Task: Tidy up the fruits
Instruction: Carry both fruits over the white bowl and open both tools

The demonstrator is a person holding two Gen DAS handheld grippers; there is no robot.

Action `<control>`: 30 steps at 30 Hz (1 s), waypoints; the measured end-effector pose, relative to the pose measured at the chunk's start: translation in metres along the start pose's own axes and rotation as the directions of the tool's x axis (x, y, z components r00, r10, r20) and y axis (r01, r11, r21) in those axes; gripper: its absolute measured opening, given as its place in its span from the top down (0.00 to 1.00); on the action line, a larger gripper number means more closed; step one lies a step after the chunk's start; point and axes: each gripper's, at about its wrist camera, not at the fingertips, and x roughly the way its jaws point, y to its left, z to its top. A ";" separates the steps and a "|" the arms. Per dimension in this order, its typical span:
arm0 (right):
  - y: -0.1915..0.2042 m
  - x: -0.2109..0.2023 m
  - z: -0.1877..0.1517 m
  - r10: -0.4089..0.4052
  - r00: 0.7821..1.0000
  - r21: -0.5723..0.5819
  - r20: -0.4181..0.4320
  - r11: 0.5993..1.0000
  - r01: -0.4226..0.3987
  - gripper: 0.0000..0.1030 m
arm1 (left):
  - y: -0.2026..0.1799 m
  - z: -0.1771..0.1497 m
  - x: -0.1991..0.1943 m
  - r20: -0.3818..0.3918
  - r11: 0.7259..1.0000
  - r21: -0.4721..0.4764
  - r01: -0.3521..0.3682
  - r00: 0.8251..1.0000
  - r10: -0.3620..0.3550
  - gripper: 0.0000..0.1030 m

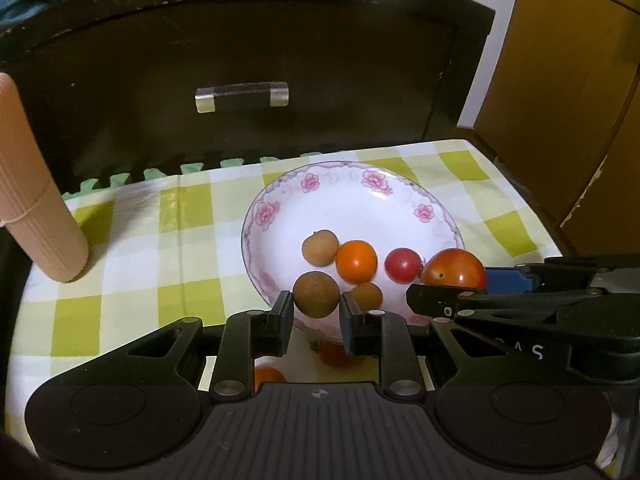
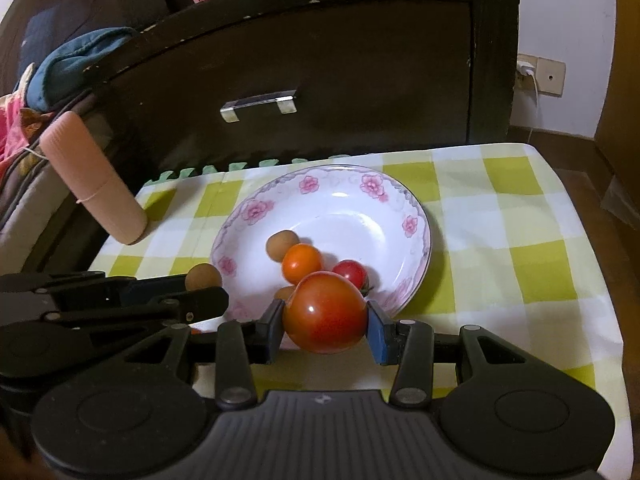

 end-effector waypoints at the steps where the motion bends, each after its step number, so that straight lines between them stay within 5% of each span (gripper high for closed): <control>1: -0.001 0.003 0.001 0.000 1.000 0.000 -0.001 1.000 0.000 0.60 | 0.000 0.001 0.002 -0.002 1.000 0.000 -0.002 1.000 0.002 0.71; 18: -0.012 0.027 0.005 0.004 1.000 0.013 0.004 1.000 -0.004 0.59 | 0.003 0.005 0.019 -0.021 1.000 -0.018 -0.010 1.000 0.010 0.69; 30: -0.013 0.027 0.006 0.001 1.000 0.023 0.019 1.000 -0.002 0.59 | 0.008 0.006 0.017 -0.010 0.999 -0.041 -0.019 1.000 0.019 0.57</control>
